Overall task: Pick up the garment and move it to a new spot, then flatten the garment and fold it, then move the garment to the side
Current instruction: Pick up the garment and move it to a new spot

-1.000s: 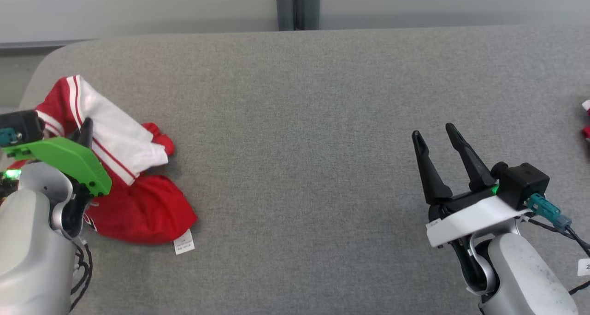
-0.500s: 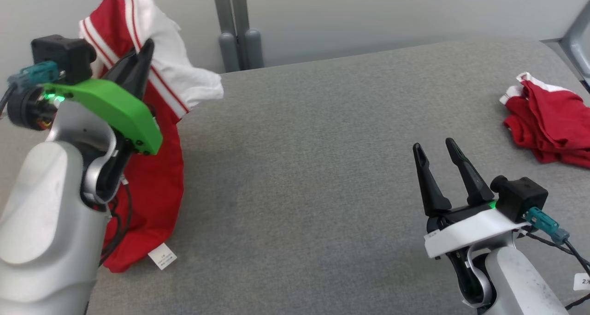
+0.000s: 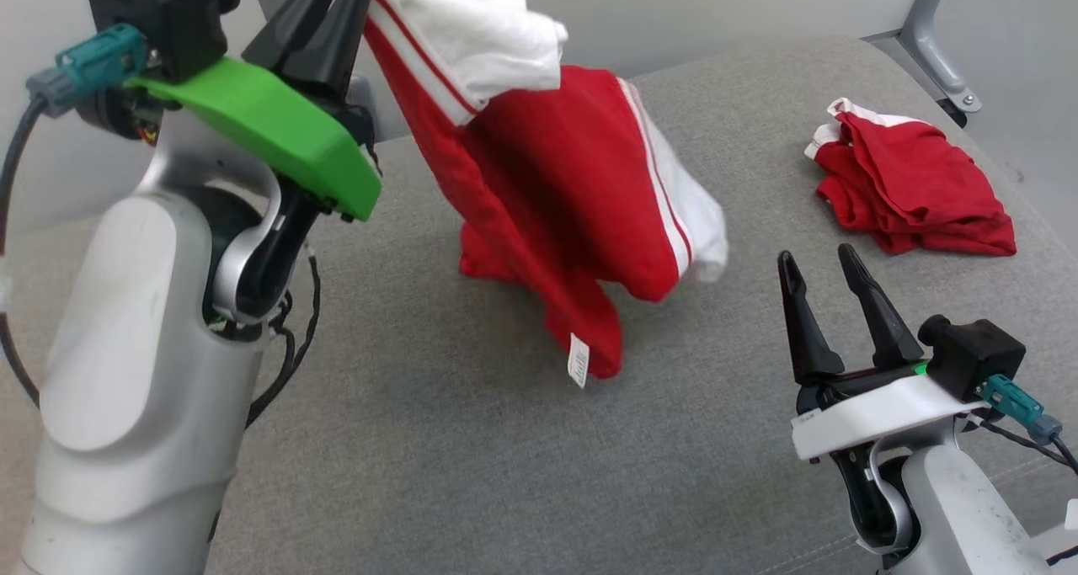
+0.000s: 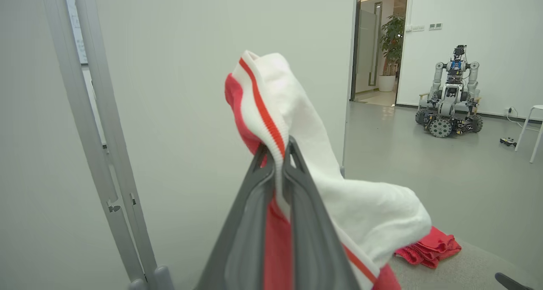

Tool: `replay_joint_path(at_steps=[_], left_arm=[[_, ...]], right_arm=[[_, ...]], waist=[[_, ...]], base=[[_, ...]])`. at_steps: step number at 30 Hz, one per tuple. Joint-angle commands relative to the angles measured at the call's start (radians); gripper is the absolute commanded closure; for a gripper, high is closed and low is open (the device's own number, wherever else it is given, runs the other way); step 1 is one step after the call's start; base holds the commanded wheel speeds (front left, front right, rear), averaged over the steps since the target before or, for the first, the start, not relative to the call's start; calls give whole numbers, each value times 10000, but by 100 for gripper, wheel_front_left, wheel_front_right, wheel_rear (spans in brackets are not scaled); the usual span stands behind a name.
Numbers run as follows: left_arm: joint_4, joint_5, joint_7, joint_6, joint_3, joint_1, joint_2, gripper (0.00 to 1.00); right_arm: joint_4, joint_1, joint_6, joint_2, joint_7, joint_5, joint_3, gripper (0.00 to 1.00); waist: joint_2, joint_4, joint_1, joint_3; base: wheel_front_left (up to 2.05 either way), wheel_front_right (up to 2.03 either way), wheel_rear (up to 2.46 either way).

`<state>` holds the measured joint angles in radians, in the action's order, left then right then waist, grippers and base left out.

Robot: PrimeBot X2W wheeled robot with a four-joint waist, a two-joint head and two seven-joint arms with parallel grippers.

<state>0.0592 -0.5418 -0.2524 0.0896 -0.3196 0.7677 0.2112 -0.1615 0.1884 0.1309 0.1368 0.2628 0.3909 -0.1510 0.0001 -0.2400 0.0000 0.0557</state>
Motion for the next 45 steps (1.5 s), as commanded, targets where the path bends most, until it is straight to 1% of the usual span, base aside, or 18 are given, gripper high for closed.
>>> replay_joint_path(at_steps=[1,6,11,14,16,20,21,22,23,25,27,31,37,42,45], left_arm=[[81,-6,164,-107,160,-503,187,100],[606,-342,742,-308,624,-2114,472,100],[1875,-517,1923,-527,1202,-4004,672,100],[2848,-545,2757,-543,1435,-4758,597,100],[3466,-576,3243,-505,1540,-5021,500,100],[4452,-612,3888,-338,1487,-5200,293,100],[4679,-607,4050,-287,1485,-5161,255,71],[4911,-583,4197,-257,1446,-5105,198,2],[5026,-557,4267,-242,1417,-5063,162,0],[5356,-518,4472,-170,1359,-4900,73,0],[5528,-463,4642,-119,1355,-4827,121,0],[5403,-317,4900,-103,1379,-4816,263,0],[4280,128,5102,-547,1460,-5330,479,0],[2519,534,5176,-1127,1805,-6360,306,0],[1484,982,5176,-1358,2094,-7006,19,0]], right_arm=[[-7,-115,-3,-40,26,-59,5,0],[-53,-98,-3,-35,26,-57,15,0],[-125,-40,-3,71,26,-60,-46,0],[-160,-19,-3,162,26,-86,-60,0],[-190,11,-3,244,26,-69,-93,0],[-226,25,-3,358,26,-71,-162,0],[-239,22,-3,393,26,-63,-190,0],[-261,8,-3,421,26,-53,-222,0],[-268,-8,-3,441,26,-47,-240,0],[-296,-64,-3,503,26,-25,-268,0],[-311,-98,-3,522,26,-22,-293,0],[-313,-186,-3,564,26,-32,-300,0],[-257,-324,-3,591,26,-26,-264,0],[-247,-506,-3,503,26,27,-280,0],[-250,-629,-3,486,26,52,-246,0]], waist=[[-1,97,0,106],[-1,301,0,277],[-1,480,0,404],[-1,603,0,412],[-1,686,0,401],[-1,843,0,376],[-1,892,0,367],[-1,937,0,349],[-1,964,0,337],[-1,1051,0,294],[-1,1111,0,254],[-1,1211,0,127],[-1,1319,0,-77],[-1,1366,0,-166],[-1,1405,0,-135]], base=[[0,0,0],[0,0,0],[0,0,0],[0,0,0],[0,0,0],[0,0,0],[0,0,0],[0,0,0],[0,0,0],[0,0,0],[0,0,0],[0,0,0],[0,0,0],[0,0,0],[0,0,0]])
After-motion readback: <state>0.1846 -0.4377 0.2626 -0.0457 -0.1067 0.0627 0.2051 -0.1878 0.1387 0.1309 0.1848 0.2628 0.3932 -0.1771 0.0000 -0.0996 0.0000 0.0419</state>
